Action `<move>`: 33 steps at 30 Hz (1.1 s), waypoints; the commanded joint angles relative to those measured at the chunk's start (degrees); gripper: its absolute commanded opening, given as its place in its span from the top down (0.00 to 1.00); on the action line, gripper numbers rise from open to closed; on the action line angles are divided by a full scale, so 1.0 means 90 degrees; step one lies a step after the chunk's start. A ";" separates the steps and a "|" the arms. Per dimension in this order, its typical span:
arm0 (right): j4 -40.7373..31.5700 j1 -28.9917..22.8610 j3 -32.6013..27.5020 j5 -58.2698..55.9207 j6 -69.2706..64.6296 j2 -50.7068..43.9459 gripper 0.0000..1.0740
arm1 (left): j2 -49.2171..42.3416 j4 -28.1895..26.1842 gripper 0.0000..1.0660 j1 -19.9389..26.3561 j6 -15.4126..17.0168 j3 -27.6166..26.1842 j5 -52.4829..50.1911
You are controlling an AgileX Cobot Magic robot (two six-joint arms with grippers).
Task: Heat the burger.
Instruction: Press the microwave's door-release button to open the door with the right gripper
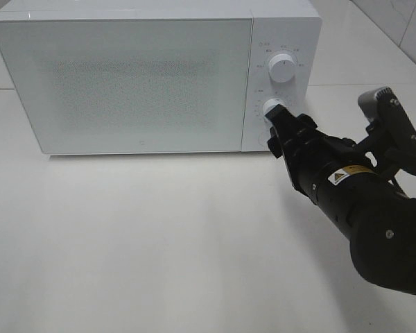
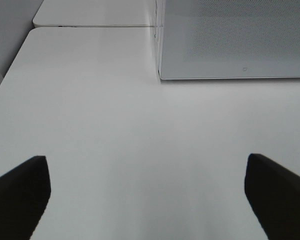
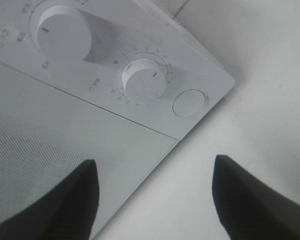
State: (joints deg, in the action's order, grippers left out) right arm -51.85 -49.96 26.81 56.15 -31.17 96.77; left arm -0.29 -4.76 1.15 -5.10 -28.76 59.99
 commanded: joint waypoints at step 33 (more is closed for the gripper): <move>0.0573 0.0382 0.0446 -0.0306 -0.4533 0.0879 1.00 | -0.0127 -0.0070 0.03 0.0025 0.0013 0.0019 -0.0076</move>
State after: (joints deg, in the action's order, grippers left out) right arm -48.13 -47.04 30.42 53.51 -71.62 104.56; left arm -0.29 -4.76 1.15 -5.10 -28.76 59.99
